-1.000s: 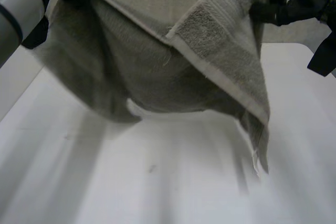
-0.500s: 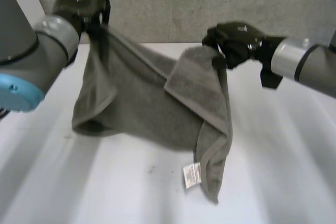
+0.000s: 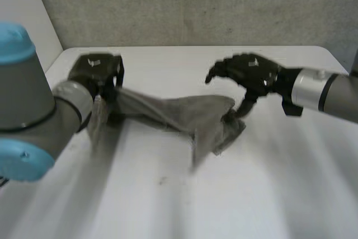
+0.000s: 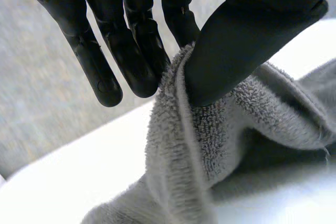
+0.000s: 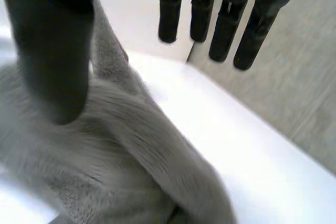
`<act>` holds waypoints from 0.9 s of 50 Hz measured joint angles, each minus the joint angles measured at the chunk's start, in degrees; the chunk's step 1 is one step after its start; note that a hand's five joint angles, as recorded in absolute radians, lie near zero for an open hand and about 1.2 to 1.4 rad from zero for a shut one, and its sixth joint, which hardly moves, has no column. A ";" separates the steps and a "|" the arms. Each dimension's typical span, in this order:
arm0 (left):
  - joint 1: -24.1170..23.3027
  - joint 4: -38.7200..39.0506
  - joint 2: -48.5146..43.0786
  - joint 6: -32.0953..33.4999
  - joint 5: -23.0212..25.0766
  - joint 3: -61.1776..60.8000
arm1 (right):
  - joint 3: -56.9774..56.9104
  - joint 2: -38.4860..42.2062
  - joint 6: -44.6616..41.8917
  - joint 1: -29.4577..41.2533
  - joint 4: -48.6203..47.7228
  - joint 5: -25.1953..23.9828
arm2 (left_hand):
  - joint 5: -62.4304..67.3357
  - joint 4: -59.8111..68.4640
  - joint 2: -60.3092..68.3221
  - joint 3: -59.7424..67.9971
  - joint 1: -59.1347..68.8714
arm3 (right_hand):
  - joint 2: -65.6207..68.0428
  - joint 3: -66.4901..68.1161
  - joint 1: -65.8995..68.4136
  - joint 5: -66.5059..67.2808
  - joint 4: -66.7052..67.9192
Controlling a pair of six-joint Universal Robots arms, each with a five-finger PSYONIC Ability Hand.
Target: Fold the towel.
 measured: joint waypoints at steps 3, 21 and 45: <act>-0.07 2.05 -0.01 0.10 0.08 -3.54 | 3.42 -0.15 -5.76 -0.87 1.21 1.89 | -0.01 0.00 0.00 0.00 0.00 | -0.38 -1.28 -1.32 -2.39 -2.11; -0.10 4.63 0.85 0.16 0.15 -6.24 | 17.14 -9.70 10.35 0.41 -6.21 20.63 | -0.02 0.00 0.00 0.00 0.00 | -0.39 -1.28 -3.05 -3.75 -2.99; 0.54 5.81 2.92 -0.06 0.14 -7.48 | 38.28 -16.80 11.65 17.40 -12.06 39.32 | -0.02 0.01 0.00 0.00 0.00 | 9.05 9.56 9.46 11.57 9.22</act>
